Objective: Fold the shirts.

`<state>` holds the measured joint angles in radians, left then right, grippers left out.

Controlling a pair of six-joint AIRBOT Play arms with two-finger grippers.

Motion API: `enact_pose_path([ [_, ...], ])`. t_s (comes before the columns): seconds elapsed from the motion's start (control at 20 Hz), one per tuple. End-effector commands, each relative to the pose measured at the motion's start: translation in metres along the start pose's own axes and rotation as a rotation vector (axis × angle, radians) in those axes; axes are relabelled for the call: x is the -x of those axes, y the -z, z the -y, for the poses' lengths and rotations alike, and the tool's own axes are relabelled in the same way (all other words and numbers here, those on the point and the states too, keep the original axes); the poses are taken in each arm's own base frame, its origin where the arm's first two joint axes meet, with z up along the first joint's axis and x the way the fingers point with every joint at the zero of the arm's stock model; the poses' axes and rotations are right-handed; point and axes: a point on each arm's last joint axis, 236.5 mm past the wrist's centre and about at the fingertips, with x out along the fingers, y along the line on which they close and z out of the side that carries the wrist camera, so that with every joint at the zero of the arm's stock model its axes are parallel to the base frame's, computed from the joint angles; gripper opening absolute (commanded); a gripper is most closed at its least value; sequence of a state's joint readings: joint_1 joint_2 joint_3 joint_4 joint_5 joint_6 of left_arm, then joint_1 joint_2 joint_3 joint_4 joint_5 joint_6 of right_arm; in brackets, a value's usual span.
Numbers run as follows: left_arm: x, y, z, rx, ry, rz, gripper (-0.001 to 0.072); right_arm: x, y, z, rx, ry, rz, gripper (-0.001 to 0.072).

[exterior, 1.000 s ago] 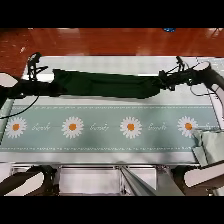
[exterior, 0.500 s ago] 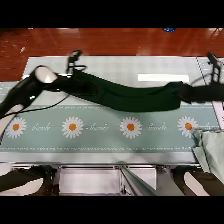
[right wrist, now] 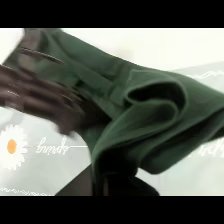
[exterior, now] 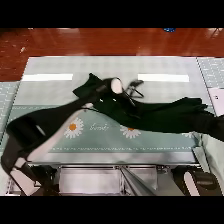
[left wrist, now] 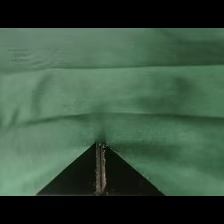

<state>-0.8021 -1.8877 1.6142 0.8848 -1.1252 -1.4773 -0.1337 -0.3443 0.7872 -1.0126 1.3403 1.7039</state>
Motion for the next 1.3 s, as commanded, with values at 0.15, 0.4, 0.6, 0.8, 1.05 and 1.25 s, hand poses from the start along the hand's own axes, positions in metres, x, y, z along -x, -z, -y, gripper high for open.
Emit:
enact_pose_path([
  [0.15,-0.037,0.022,0.039,0.012,0.062,-0.108,0.0025,0.006,0.004,-0.011,-0.007,-0.041,0.014,0.002],
  [0.4,0.091,-0.026,-0.045,0.128,0.016,0.039,0.0025,-0.009,0.0,-0.029,-0.014,-0.138,-0.043,0.002],
  [0.6,0.253,-0.008,-0.135,0.269,-0.171,0.316,0.0025,-0.06,-0.029,-0.062,-0.004,-0.303,-0.094,0.002],
  [0.8,0.366,0.073,-0.169,0.367,-0.314,0.58,0.0026,-0.153,-0.039,-0.103,0.08,-0.344,-0.231,0.002],
  [1.05,0.383,0.156,-0.162,0.462,-0.398,0.753,0.0025,-0.277,-0.028,-0.145,0.122,-0.358,-0.395,0.002],
  [1.25,0.342,0.183,-0.152,0.488,-0.344,0.734,0.0026,-0.34,-0.023,-0.167,0.072,-0.394,-0.446,0.002],
])
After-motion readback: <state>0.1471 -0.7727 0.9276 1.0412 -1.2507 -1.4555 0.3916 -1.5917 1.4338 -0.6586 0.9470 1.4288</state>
